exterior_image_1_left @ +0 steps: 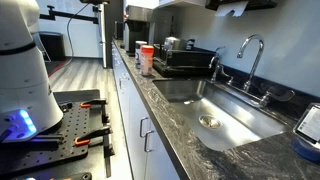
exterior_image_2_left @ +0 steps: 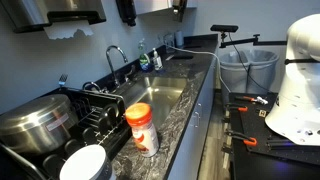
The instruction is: Remove the clear sanitizer bottle from the blue object, put it closer to the edge of the sink and push its pump downwards
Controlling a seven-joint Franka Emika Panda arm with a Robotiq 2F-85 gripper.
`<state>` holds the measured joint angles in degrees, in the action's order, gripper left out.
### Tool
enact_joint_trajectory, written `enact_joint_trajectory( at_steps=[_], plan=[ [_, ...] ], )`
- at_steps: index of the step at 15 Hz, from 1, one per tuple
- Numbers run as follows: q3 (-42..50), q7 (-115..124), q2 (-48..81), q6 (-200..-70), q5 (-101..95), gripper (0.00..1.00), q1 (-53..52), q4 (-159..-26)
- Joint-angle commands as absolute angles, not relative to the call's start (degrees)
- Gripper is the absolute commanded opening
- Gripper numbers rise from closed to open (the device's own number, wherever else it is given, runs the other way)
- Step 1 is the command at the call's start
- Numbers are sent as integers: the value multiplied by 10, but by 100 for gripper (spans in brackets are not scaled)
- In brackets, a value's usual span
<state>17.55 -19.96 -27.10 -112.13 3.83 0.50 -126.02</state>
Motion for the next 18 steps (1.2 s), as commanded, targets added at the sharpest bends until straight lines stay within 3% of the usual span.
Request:
enact_joint_trajectory(
  at_steps=[1, 6, 18],
  plan=[
    [162, -206, -268, -1119, 46, 100, 22, -1259],
    [160, -173, -256, -1125, 52, 100, 29, -1253],
    [83, 167, -116, -1317, -50, 100, 120, -1244]
  ],
)
